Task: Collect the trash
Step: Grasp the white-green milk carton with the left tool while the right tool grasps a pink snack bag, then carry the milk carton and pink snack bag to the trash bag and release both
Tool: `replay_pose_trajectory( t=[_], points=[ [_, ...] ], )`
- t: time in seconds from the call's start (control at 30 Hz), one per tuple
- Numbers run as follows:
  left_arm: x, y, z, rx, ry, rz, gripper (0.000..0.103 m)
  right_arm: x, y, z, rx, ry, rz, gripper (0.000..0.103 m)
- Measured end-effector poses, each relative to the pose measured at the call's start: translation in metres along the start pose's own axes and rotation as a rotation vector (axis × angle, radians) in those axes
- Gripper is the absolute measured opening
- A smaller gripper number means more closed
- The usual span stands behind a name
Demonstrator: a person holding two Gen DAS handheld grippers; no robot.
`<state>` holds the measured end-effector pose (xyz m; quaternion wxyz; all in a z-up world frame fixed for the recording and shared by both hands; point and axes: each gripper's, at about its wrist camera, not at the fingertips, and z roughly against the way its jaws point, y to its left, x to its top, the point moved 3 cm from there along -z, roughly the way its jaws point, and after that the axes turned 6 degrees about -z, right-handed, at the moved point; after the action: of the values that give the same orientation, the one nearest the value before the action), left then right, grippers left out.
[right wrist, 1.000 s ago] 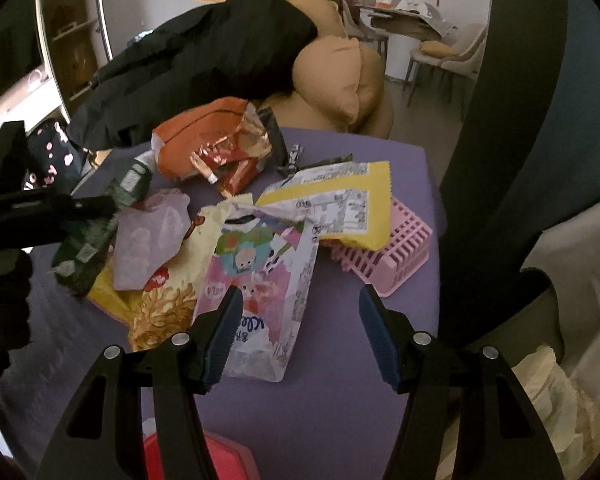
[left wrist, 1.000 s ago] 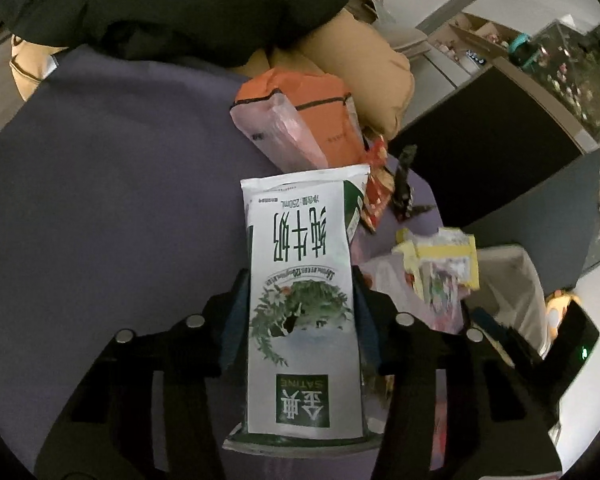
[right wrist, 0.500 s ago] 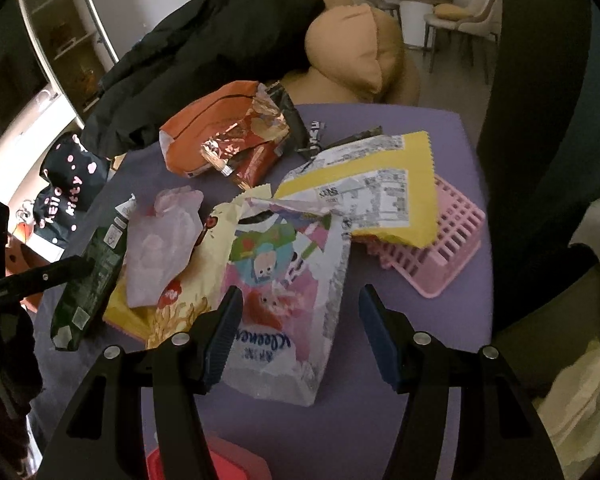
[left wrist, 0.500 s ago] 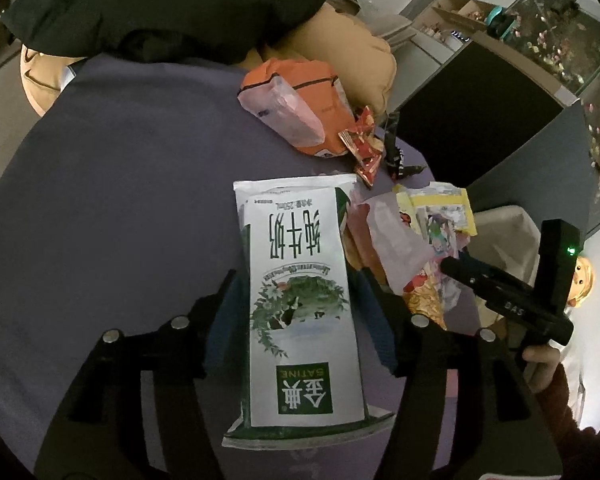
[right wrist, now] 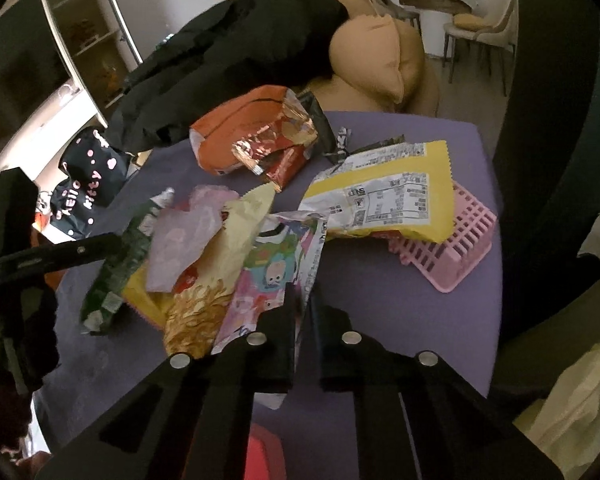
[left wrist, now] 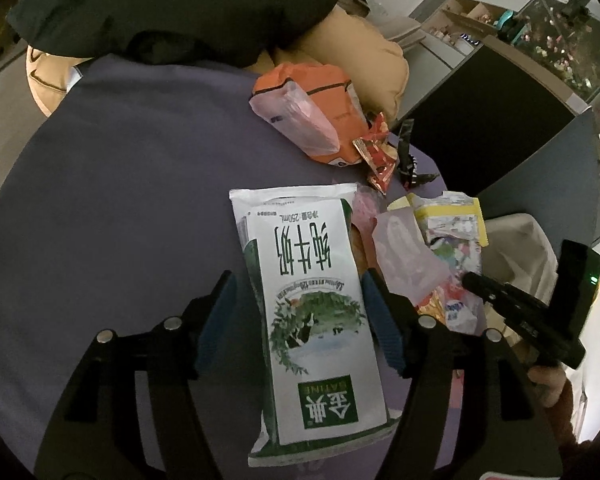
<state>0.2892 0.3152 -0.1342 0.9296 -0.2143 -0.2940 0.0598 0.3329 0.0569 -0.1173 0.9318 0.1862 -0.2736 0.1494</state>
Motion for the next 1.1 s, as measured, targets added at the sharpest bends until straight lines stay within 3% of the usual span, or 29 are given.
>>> replay_pose_trajectory(
  t=[0.5, 0.6, 1.0, 1.1],
  points=[
    [0.005, -0.007, -0.017, 0.024, 0.061, 0.001, 0.058, -0.007, 0.006, 0.031, -0.011, -0.066, 0.053, 0.008],
    [0.005, -0.016, -0.007, 0.035, 0.037, -0.027, 0.050, -0.009, 0.007, 0.040, -0.005, -0.086, 0.053, 0.007],
    [0.005, -0.078, 0.060, 0.015, -0.123, -0.173, 0.048, -0.014, 0.013, 0.112, 0.011, -0.223, 0.063, 0.005],
    [0.004, -0.091, 0.069, 0.011, -0.139, -0.183, 0.048, -0.018, 0.007, 0.107, 0.063, -0.158, 0.018, 0.006]
  ],
)
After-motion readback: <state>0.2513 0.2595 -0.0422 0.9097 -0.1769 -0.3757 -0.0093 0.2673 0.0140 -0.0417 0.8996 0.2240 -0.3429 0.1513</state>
